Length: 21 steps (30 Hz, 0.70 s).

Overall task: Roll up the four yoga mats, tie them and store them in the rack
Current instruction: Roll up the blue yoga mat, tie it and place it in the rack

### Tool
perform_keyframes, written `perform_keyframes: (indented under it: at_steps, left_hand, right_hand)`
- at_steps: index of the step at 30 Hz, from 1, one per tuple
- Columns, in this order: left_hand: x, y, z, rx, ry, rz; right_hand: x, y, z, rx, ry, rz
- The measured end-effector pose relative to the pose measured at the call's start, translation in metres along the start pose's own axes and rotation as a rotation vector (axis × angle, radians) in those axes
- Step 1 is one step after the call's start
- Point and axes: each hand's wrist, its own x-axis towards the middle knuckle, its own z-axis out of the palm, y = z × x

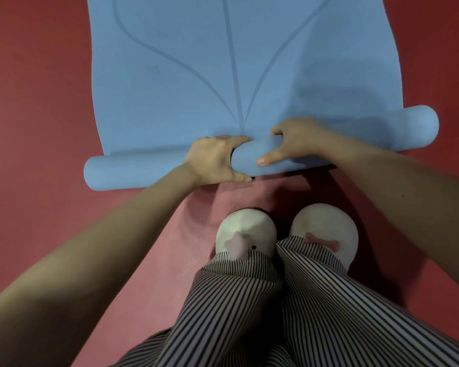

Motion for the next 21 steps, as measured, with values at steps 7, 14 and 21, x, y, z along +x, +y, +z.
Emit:
perform_keyframes:
  at_steps: [7,14,21]
  left_hand:
    - [-0.005,0.007,0.006,-0.135,-0.224,-0.015]
    - [0.002,0.004,-0.002,-0.284,-0.336,-0.055]
    - [-0.023,0.001,0.018,-0.025,0.296,0.225]
  right_hand:
    - [-0.021,0.005,0.029,0.042,0.030,-0.089]
    - [-0.035,0.008,0.057,-0.292,0.406,-0.351]
    - [-0.021,0.005,0.036,-0.206,0.262,-0.286]
